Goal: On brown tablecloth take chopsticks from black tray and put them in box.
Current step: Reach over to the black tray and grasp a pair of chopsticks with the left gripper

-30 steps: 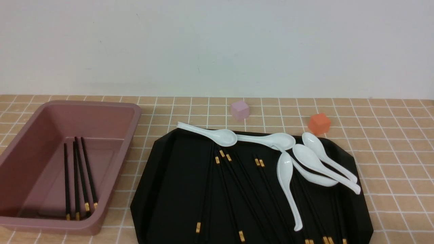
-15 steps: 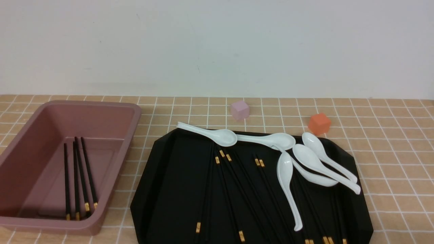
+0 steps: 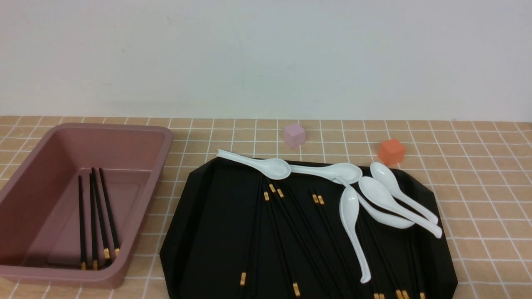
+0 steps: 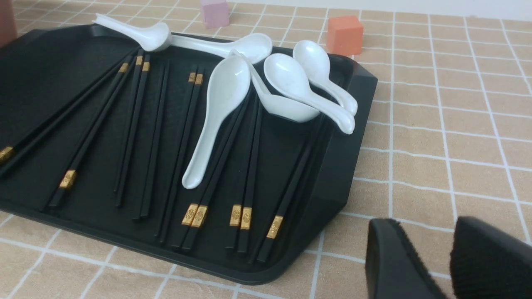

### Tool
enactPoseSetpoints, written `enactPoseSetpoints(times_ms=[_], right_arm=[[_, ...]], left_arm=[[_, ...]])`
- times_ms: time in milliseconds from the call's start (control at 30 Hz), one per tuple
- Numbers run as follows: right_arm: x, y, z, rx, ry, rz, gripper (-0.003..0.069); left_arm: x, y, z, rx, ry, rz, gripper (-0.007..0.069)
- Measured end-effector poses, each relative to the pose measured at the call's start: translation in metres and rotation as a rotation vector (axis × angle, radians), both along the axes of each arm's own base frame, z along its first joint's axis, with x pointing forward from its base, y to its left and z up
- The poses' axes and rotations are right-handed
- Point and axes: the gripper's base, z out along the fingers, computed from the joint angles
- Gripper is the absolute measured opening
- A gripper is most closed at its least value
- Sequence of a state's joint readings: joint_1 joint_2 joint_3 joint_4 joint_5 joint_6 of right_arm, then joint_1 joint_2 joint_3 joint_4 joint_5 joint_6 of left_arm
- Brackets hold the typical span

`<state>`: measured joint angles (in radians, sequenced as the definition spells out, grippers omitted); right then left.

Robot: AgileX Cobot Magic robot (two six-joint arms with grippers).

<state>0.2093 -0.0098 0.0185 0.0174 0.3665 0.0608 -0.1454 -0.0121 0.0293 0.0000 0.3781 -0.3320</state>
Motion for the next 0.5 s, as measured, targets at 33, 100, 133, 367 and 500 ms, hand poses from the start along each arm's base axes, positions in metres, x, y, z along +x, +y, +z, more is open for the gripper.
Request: enactPoseSetpoints(times_ms=[33, 100, 133, 367, 500], right_arm=[[0.0000, 0.0000, 0.0000, 0.000, 0.000, 0.000, 0.0240], [0.0000, 0.0000, 0.0000, 0.000, 0.000, 0.000, 0.0240], [0.0000, 0.0000, 0.0000, 0.000, 0.000, 0.000, 0.0240], [0.0000, 0.0000, 0.0000, 0.000, 0.000, 0.000, 0.0240], [0.0000, 0.0000, 0.0000, 0.000, 0.000, 0.000, 0.0240]], left_arm=[[0.0000, 0.0000, 0.0000, 0.000, 0.000, 0.000, 0.0095], [0.0000, 0.0000, 0.0000, 0.000, 0.000, 0.000, 0.0097], [0.0000, 0.0000, 0.0000, 0.000, 0.000, 0.000, 0.0097], [0.0000, 0.0000, 0.0000, 0.000, 0.000, 0.000, 0.0100], [0.0001, 0.0000, 0.0002, 0.000, -0.002, 0.000, 0.0102]])
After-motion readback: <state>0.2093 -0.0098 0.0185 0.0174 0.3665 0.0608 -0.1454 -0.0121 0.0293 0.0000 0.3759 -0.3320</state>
